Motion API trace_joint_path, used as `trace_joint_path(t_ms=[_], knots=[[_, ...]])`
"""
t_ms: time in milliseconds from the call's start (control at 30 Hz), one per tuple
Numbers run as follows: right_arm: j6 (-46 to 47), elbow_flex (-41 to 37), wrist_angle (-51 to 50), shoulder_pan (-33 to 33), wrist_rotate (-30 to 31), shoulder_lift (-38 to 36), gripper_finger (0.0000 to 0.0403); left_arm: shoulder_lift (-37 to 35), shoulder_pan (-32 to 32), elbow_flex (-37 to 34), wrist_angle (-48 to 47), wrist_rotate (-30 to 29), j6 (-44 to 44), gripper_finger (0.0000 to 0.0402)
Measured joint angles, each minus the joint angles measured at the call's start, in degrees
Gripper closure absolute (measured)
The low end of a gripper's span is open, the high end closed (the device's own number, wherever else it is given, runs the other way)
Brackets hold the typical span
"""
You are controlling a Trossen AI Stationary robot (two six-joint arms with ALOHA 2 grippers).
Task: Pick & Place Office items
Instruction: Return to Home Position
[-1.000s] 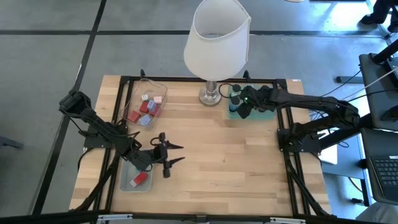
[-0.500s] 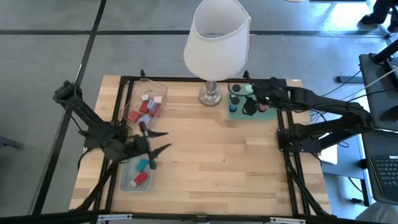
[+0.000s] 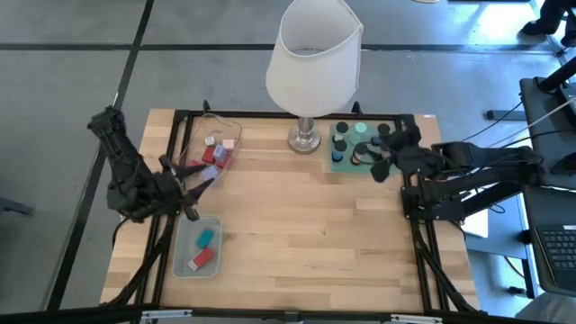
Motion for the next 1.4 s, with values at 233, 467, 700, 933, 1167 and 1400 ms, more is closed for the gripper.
trace_joint_path(t_ms=[233,467,700,933,1167,1400], knots=[[9.8,-12.8,0.2,6.7,4.3,-2.1,0.0115,-4.0,-0.5,0.0,-11.4,0.0,-7.8,0.0206],[17.8,-23.0,7.7,12.3,4.3,-2.1,0.0115,-6.0,-0.5,0.0,-24.0,0.1,-20.2,0.0206],[16.1,-30.4,21.9,18.7,4.4,-2.1,0.0115,-7.6,-0.5,0.0,-40.9,6.0,-40.6,0.0206],[17.3,-35.7,30.5,23.6,7.3,-2.1,0.0115,-7.6,-0.5,-3.1,-48.5,9.8,-55.0,0.0206],[25.8,-37.6,32.3,25.2,6.9,-2.0,0.0115,-7.5,-0.3,-12.5,-47.9,10.7,-70.7,0.0206],[28.9,-37.6,32.3,25.4,5.2,-2.0,0.0115,-7.5,0.7,-21.1,-44.3,10.7,-85.3,0.0206]])
